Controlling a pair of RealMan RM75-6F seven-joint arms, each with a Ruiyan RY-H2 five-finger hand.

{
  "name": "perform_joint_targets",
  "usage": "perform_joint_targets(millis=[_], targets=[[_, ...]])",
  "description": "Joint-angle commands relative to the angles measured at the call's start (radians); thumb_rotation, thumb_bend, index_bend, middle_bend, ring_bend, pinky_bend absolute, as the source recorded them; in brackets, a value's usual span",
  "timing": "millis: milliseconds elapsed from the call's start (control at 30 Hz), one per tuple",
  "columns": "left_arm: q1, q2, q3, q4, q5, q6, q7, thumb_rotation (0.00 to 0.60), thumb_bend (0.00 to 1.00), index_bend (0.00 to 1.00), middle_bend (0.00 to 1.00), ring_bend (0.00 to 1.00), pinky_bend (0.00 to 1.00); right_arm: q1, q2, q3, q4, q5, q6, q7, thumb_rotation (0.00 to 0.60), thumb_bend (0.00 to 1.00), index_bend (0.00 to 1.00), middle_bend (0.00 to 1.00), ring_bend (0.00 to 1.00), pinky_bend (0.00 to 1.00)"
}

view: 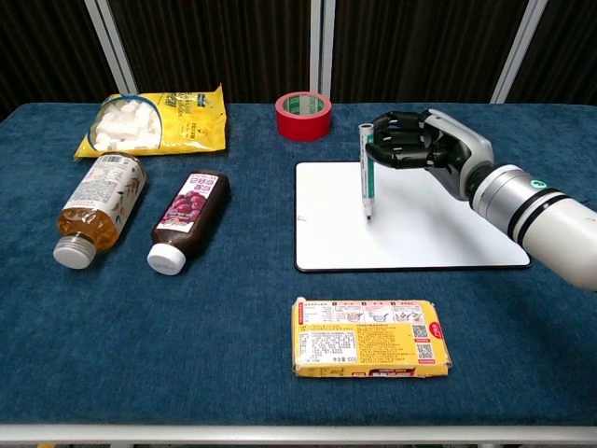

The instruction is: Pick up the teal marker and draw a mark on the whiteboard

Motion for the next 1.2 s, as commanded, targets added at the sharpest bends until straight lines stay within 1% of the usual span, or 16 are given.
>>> perform_joint_targets(millis=[33,400,567,667,833,1000,1100,1200], targets=[[0.000,-0.001,0.000,0.002,-0.003,-0.003,-0.004,0.600,0.09,0.22,0.13,0.05,0.00,0.004,-0.040,0.016,0.038,0.006,0.013,0.025,0.600,0.53,0.64,0.59,0.36,0.18],[0.007,-0.009,0.004,0.028,-0.002,-0.003,-0.029,0.600,0.09,0.22,0.13,0.05,0.00,0.032,-0.135,0.039,0.152,0.005,0.016,0.047,0.600,0.54,0.64,0.59,0.36,0.18],[0.008,-0.013,0.004,0.034,-0.004,-0.006,-0.033,0.600,0.09,0.22,0.13,0.05,0.00,0.039,-0.150,0.039,0.190,-0.003,0.019,0.048,0.600,0.54,0.64,0.59,0.36,0.18],[0.006,-0.015,0.004,0.039,-0.002,-0.008,-0.036,0.600,0.09,0.22,0.13,0.05,0.00,0.029,-0.137,0.033,0.201,-0.005,0.020,0.047,0.600,0.57,0.64,0.59,0.36,0.18],[0.003,-0.017,0.002,0.044,0.002,-0.009,-0.038,0.600,0.09,0.22,0.13,0.05,0.00,-0.012,-0.087,0.017,0.191,-0.012,0.043,0.042,0.600,0.60,0.64,0.59,0.36,0.18],[0.002,-0.018,0.002,0.043,0.005,-0.008,-0.036,0.600,0.09,0.22,0.13,0.05,0.00,-0.062,-0.009,0.022,0.107,-0.002,0.079,0.032,0.600,0.60,0.64,0.59,0.36,0.18],[0.001,-0.017,0.001,0.040,0.005,-0.011,-0.034,0.600,0.09,0.22,0.13,0.05,0.00,-0.062,0.014,0.032,0.055,0.000,0.082,0.016,0.600,0.60,0.64,0.59,0.36,0.18],[0.004,-0.016,0.003,0.039,0.007,-0.006,-0.035,0.600,0.09,0.22,0.13,0.05,0.00,-0.047,0.008,0.039,0.041,0.004,0.065,0.000,0.600,0.60,0.64,0.59,0.36,0.18]])
